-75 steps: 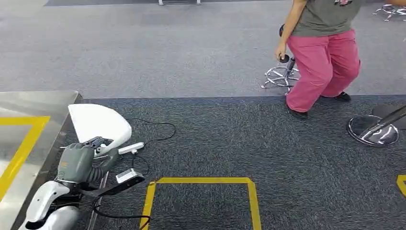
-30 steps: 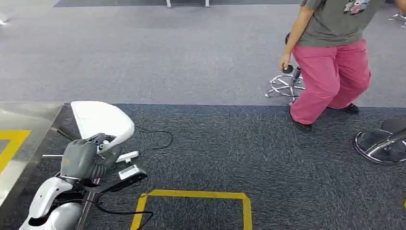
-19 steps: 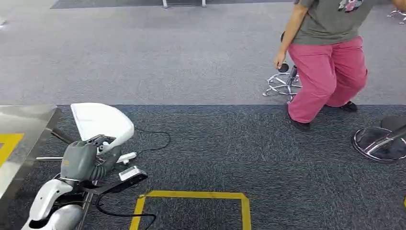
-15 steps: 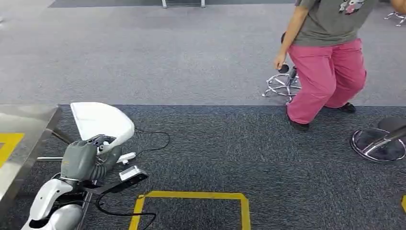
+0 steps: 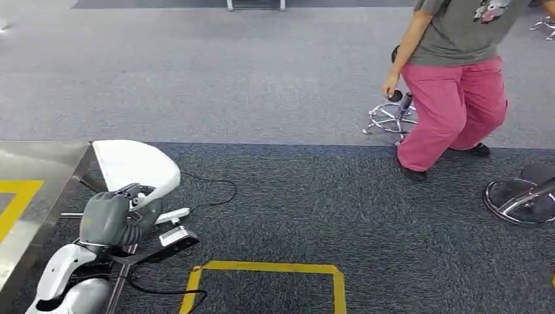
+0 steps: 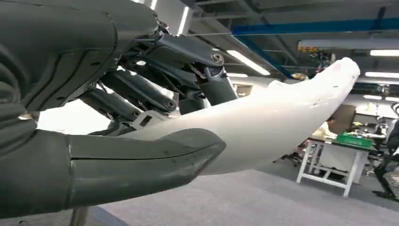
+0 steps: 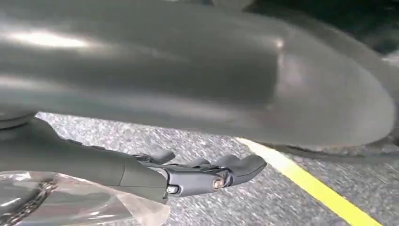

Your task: Take the parts from the cabinet and place them on the table.

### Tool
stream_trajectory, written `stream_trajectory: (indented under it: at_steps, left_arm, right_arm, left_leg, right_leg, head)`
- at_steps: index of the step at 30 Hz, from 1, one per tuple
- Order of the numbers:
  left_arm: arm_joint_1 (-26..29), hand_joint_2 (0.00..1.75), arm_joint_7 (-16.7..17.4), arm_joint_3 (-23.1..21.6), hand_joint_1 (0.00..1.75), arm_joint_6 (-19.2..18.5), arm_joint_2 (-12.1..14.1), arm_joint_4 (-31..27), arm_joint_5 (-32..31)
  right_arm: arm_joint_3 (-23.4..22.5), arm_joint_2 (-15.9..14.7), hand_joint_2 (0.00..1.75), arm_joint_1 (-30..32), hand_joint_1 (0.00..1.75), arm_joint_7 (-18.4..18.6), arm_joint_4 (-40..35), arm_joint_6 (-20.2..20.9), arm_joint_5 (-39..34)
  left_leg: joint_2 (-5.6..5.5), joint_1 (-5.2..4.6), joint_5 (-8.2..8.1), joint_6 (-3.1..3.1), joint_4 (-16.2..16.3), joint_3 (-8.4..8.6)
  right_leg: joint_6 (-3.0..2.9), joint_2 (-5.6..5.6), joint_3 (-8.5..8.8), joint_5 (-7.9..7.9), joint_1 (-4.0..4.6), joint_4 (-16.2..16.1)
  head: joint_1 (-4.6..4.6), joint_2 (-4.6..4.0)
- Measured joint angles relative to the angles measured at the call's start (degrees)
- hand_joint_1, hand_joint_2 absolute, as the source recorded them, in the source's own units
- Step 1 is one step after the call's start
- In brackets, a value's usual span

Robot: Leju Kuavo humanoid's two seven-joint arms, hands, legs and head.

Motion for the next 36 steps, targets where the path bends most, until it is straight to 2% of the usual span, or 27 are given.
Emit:
stream_trajectory:
  at_steps: [2, 4, 5, 7, 8, 9, 10, 11, 13, 14, 15, 17, 18, 19, 20, 21, 23, 26, 29, 32, 36]
  left_arm:
    - [0.1, 1.75, 0.0, 0.0, 1.75, 0.0, 0.0, 0.0, 0.0]
    - [0.0, 1.75, 0.0, 0.0, 1.75, 0.0, 0.0, 0.0, 0.0]
    - [0.0, 1.75, 0.0, 0.0, 1.75, 0.0, 0.0, 0.0, 0.0]
    - [0.0, 1.75, 0.0, 0.1, 1.75, 0.0, 0.0, 0.0, 0.0]
    - [0.2, 1.75, 0.0, 0.1, 1.75, 0.0, 0.0, 0.1, 0.0]
    - [0.2, 1.75, 0.0, 0.1, 1.75, 0.0, 0.0, 0.1, 0.0]
    - [0.3, 1.75, 0.0, 0.1, 1.75, 0.0, 0.1, 0.1, 0.0]
    - [0.2, 1.75, 0.0, 0.1, 1.75, 0.0, 0.1, 0.1, 0.0]
    - [0.2, 1.75, 0.0, 0.1, 1.75, 0.0, 0.1, 0.1, 0.0]
    - [0.1, 1.75, 0.0, 0.1, 1.75, 0.0, 0.1, 0.1, 0.0]
    - [0.0, 1.75, 0.0, 0.1, 1.75, 0.0, 0.1, 0.1, 0.0]
    - [0.1, 1.75, 0.0, 0.2, 1.75, 0.0, 0.1, 0.1, 0.0]
    - [0.2, 1.75, 0.0, 0.2, 1.75, 0.0, 0.1, 0.1, 0.0]
    - [0.2, 1.75, 0.0, 0.1, 1.75, 0.0, 0.0, 0.1, 0.0]
    - [0.1, 1.75, 0.0, 0.2, 1.75, 0.0, 0.1, 0.1, 0.0]
    - [0.0, 1.75, 0.0, 0.2, 1.75, 0.0, 0.1, 0.1, 0.0]
    - [0.1, 1.75, 0.0, 0.2, 1.75, 0.0, 0.1, 0.1, 0.0]
    - [0.1, 1.75, 0.0, 0.2, 1.75, 0.0, 0.1, 0.1, 0.0]
    - [0.1, 1.75, 0.0, 0.2, 1.75, 0.0, 0.1, 0.1, 0.1]
    - [0.1, 1.75, 0.0, 0.2, 1.75, 0.2, 0.1, 0.2, 0.2]
    - [0.1, 1.75, 0.0, 0.2, 1.75, 0.2, 0.1, 0.2, 0.3]
  right_arm:
    - [0.0, 0.0, 0.0, 0.3, 0.0, -0.4, 0.0, -0.3, 0.6]
    - [0.0, 0.0, 0.0, 0.3, 0.0, -0.5, 0.0, -0.8, 1.1]
    - [0.0, 0.0, 0.0, 0.3, 0.0, -0.5, 0.0, -1.1, 1.4]
    - [0.0, 0.0, 0.0, 0.3, 0.0, -0.5, 0.0, -1.3, 1.7]
    - [0.0, 0.0, 0.0, 0.2, 0.0, -0.5, 0.0, -1.3, 1.7]
    - [0.0, 0.0, 0.0, 0.3, 0.0, -0.5, 0.0, -1.3, 1.8]
    - [0.0, 0.0, 0.0, 0.3, 0.0, -0.5, 0.0, -1.3, 1.8]
    - [0.0, 0.0, 0.0, 0.3, 0.0, -0.5, 0.0, -1.4, 1.8]
    - [0.0, 0.0, 0.0, 0.4, 0.0, -0.5, 0.0, -1.4, 1.8]
    - [0.0, 0.0, 0.0, 0.4, 0.0, -0.5, 0.0, -1.4, 1.8]
    - [0.0, 0.0, 0.0, 0.3, 0.0, -0.5, 0.0, -1.4, 1.8]
    - [0.0, 0.0, 0.0, 0.4, 0.0, -0.5, 0.0, -1.4, 1.8]
    - [0.0, 0.0, 0.0, 0.4, 0.0, -0.5, 0.0, -1.4, 1.8]
    - [0.0, 0.0, 0.0, 0.3, 0.0, -0.5, 0.0, -1.4, 1.8]
    - [0.0, 0.0, 0.0, 0.4, 0.0, -0.6, 0.0, -1.4, 1.8]
    - [-0.1, 0.0, 0.0, 0.3, 0.0, -0.5, 0.0, -1.4, 1.8]
    - [-0.1, 0.0, 0.0, 0.3, 0.0, -0.5, 0.0, -1.4, 1.9]
    - [-0.2, 0.0, 0.0, 0.3, 0.0, -0.6, 0.0, -1.4, 2.1]
    - [-0.5, 0.0, 0.0, 0.4, 0.0, -0.7, 0.0, -1.6, 3.0]
    - [-1.0, 0.0, 0.0, 0.4, 0.0, -1.0, 0.0, -1.8, 3.8]
    - [-1.5, 0.0, 0.0, 0.4, 0.0, -1.1, 0.0, -1.9, 4.2]
  left_leg:
    - [0.0, 0.27, 0.14, -0.34, -0.1, -0.01]
    - [-0.01, 0.45, -0.81, -1.08, 0.6, -0.03]
    - [0.07, 0.59, -2.42, -1.48, 3.0, -1.13]
    - [0.07, 0.97, -6.55, -2.03, 11.9, -5.41]
    - [0.07, 1.09, -7.91, -2.2, 16.2, -7.64]
    - [0.07, 1.2, -7.83, -2.29, 18.0, -8.76]
    - [0.07, 1.32, -6.56, -2.31, 17.2, -8.56]
    - [0.07, 1.43, -3.84, -2.21, 13.6, -7.09]
    - [0.12, 1.45, 1.5, -1.82, 3.4, -2.28]
    - [0.18, 1.22, 0.94, -1.64, 1.3, -1.18]
    - [0.17, 1.09, 0.65, -1.41, 0.2, -0.95]
    - [0.12, 0.82, 0.6, -0.98, 0.5, -1.32]
    - [0.07, 0.74, 0.79, -0.55, 0.2, -1.23]
    - [0.09, 1.13, 1.33, -0.16, -0.8, -0.61]
    - [-0.05, 0.89, 1.23, -1.19, -1.0, -0.38]
    - [-0.02, 0.66, 1.15, -1.07, -1.0, -0.38]
    - [-0.01, 0.52, 1.08, -0.83, -1.0, -0.28]
    - [-0.01, 0.39, 1.1, -0.44, -0.9, -0.34]
    - [0.0, 0.33, 1.11, -0.32, -0.9, -0.39]
    - [0.0, 0.27, 1.1, -0.31, -0.9, -0.41]
    - [0.0, 0.28, 1.1, -0.3, -0.9, -0.4]
  right_leg:
    - [-0.25, 0.09, -0.07, -0.01, 0.34, 0.1]
    - [-1.04, -0.02, 0.37, 0.3, -0.05, -0.5]
    - [-1.32, -0.09, 0.47, 0.21, -0.05, -0.6]
    - [-1.53, -0.12, 0.48, 0.11, 0.02, -0.6]
    - [-1.54, -0.13, 0.47, 0.08, 0.03, -0.6]
    - [-1.54, -0.15, 0.49, 0.04, 0.03, -0.6]
    - [-1.55, -0.15, 0.58, 0.0, 0.03, -0.6]
    - [-1.54, -0.13, 0.7, -0.07, 0.03, -0.5]
    - [-1.33, -0.07, 1.07, -0.21, 0.01, -0.6]
    - [-1.09, -0.04, 1.03, -0.35, 0.23, -0.5]
    - [-0.76, 0.02, 0.7, -0.35, 0.33, -0.4]
    - [-0.02, -0.19, 0.58, -0.17, 0.06, -0.6]
    - [0.41, -0.23, 0.79, -0.08, 0.0, -0.9]
    - [0.61, -0.22, 0.37, -0.39, -0.09, -0.7]
    - [-1.21, -0.2, 1.2, 0.44, 0.02, -1.4]
    - [-2.78, -0.22, 1.33, -0.65, 0.02, -1.5]
    - [-1.53, -0.21, 1.2, 0.02, -0.14, -1.8]
    - [-1.03, -0.19, 1.82, 0.3, -0.25, -2.1]
    - [-0.69, -0.19, 1.8, 0.44, -0.32, -2.2]
    - [0.31, -0.19, 1.82, 0.43, -0.45, -2.3]
    - [0.51, -0.19, 1.79, 0.4, -0.45, -2.3]
  head:
    - [0.09, 0.0]
    - [0.11, 0.0]
    - [-0.35, 0.0]
    - [-0.33, 0.0]
    - [-0.31, 0.0]
    - [-0.33, 0.0]
    - [-0.33, 0.0]
    - [-0.33, 0.0]
    - [-0.35, 0.0]
    - [-0.28, 0.0]
    - [-0.31, 0.0]
    - [-0.29, 0.0]
    - [-0.28, 0.0]
    - [-0.26, 0.0]
    - [0.04, -0.02]
    - [0.04, 0.0]
    - [0.07, 0.0]
    - [0.02, 0.0]
    - [0.04, -0.02]
    - [0.02, 0.0]
    - [0.0, 0.0]
